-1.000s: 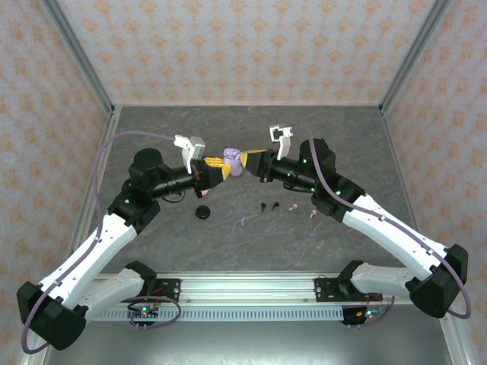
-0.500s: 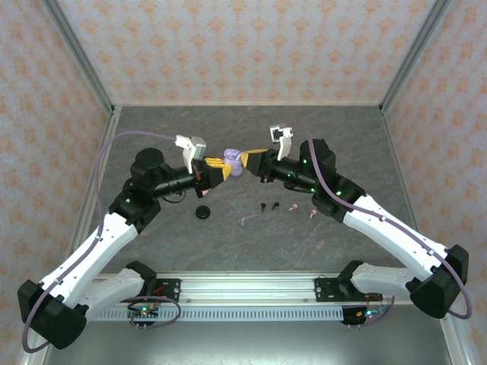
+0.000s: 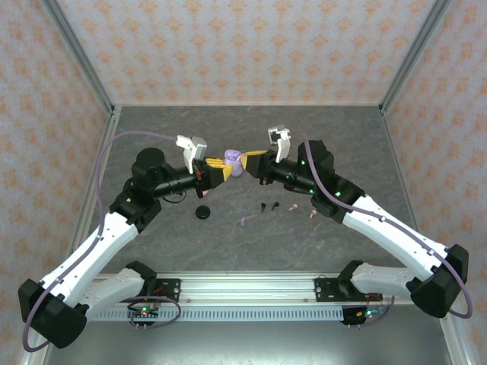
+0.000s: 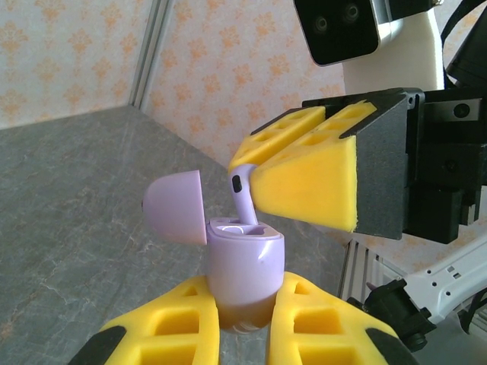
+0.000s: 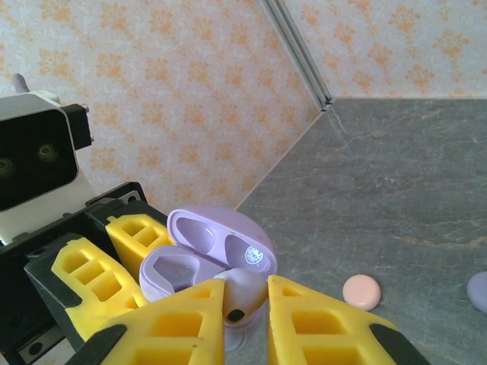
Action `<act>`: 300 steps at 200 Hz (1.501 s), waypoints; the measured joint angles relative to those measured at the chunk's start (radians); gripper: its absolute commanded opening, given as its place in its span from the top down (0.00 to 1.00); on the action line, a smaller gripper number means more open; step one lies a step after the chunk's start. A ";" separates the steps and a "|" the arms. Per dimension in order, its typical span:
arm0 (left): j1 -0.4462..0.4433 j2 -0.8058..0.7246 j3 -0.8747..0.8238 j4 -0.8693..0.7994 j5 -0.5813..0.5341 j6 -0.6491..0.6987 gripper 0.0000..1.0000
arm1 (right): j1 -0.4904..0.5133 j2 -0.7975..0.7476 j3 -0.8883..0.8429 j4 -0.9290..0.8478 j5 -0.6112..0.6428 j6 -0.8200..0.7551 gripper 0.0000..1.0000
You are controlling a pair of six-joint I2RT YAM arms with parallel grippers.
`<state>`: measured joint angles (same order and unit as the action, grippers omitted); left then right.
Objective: Insert the wireless bluetooth earbuds into the charging case
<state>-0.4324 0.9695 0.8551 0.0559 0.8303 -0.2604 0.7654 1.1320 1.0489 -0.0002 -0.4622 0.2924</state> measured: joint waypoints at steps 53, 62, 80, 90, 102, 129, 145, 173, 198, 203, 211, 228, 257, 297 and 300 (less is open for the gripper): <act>0.000 0.006 -0.002 -0.006 0.001 0.000 1.00 | 0.008 0.000 0.001 -0.019 0.022 -0.050 0.82; 0.000 0.008 -0.002 -0.008 0.003 0.000 1.00 | 0.008 0.000 0.003 -0.028 0.022 -0.062 0.82; 0.000 0.011 -0.002 -0.011 0.007 0.000 1.00 | 0.009 0.000 0.007 -0.041 0.027 -0.079 0.82; 0.000 0.011 -0.002 -0.013 0.008 0.000 1.00 | 0.011 0.000 0.009 -0.047 0.032 -0.087 0.82; 0.000 0.013 -0.002 -0.014 0.010 0.000 1.00 | 0.013 -0.002 0.010 -0.053 0.040 -0.097 0.82; 0.000 0.013 -0.002 -0.015 0.023 0.000 1.00 | 0.019 -0.012 0.011 -0.067 0.054 -0.122 0.82; 0.000 0.013 -0.002 -0.015 0.029 0.001 1.00 | 0.019 -0.019 0.017 -0.076 0.064 -0.134 0.82; 0.000 0.013 -0.006 -0.020 0.029 0.001 1.00 | 0.019 -0.031 0.034 -0.086 0.071 -0.153 0.82; 0.000 0.015 -0.007 -0.024 0.029 0.003 1.00 | 0.019 -0.043 0.050 -0.092 0.070 -0.171 0.82; 0.000 0.015 -0.007 -0.024 0.029 0.004 1.00 | 0.019 -0.045 0.051 -0.093 0.070 -0.175 0.82; 0.000 0.015 -0.007 -0.024 0.029 0.005 1.00 | 0.019 -0.046 0.051 -0.094 0.069 -0.176 0.82; 0.000 0.015 -0.007 -0.024 0.029 0.005 1.00 | 0.019 -0.045 0.051 -0.105 0.069 -0.179 0.82; 0.000 0.015 -0.007 -0.025 0.029 0.005 1.00 | 0.019 -0.040 0.051 -0.113 0.069 -0.182 0.82; 0.000 0.015 -0.007 -0.025 0.029 0.005 1.00 | 0.019 -0.018 0.051 -0.114 0.069 -0.182 0.82; 0.000 0.015 -0.007 -0.025 0.029 0.005 1.00 | 0.019 -0.016 0.051 -0.114 0.068 -0.182 0.82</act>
<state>-0.4324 0.9848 0.8478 0.0311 0.8597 -0.2554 0.7849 1.1160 1.1004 -0.1139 -0.3946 0.1104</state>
